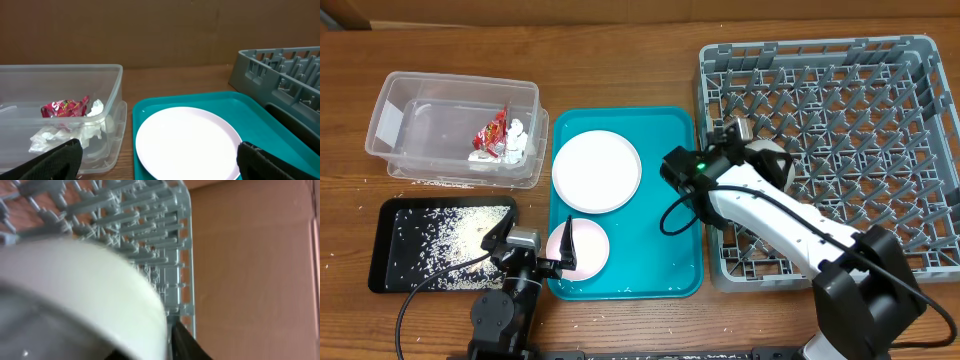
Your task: Sort waste into correct bins and load items into the dishwasher
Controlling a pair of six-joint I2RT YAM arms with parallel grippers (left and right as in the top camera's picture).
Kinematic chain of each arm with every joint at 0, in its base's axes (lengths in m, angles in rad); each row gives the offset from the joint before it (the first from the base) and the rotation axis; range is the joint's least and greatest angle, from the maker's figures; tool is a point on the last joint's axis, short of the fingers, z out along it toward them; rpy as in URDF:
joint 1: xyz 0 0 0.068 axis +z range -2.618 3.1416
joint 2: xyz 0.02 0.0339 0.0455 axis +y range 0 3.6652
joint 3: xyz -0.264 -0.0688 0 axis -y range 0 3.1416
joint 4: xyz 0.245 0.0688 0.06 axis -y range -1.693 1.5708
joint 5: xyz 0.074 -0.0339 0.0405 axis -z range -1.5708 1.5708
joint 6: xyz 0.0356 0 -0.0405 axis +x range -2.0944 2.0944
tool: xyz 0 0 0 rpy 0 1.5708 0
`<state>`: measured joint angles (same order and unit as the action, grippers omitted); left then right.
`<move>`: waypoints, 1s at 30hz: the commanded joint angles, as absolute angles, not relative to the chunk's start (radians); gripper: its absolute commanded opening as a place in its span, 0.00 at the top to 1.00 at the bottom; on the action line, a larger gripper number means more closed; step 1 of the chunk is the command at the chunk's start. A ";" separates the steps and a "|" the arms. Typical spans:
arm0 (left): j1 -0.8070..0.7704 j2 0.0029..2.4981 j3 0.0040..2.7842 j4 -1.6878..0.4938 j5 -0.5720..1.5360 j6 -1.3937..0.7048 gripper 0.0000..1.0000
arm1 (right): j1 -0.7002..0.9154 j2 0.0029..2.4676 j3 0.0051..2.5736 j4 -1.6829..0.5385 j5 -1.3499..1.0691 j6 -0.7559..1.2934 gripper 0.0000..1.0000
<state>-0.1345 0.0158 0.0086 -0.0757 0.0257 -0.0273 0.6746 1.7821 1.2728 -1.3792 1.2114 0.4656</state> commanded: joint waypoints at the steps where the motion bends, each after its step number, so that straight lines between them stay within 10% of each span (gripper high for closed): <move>1: -0.124 0.011 0.005 -0.077 0.023 -0.045 0.00 | 0.695 1.792 1.288 -1.430 1.185 0.614 0.77; 13: -0.124 0.011 0.005 -0.077 0.023 -0.045 0.00 | 0.708 1.792 1.387 -1.525 0.988 0.667 0.96; 30: -0.124 0.011 0.005 -0.077 0.023 -0.045 0.00 | 0.892 1.791 1.415 -1.470 0.773 0.667 0.84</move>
<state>-0.1345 0.0158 0.0086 -0.0753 0.0261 -0.0273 0.8658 1.7908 1.3907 -1.4902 0.8520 0.6575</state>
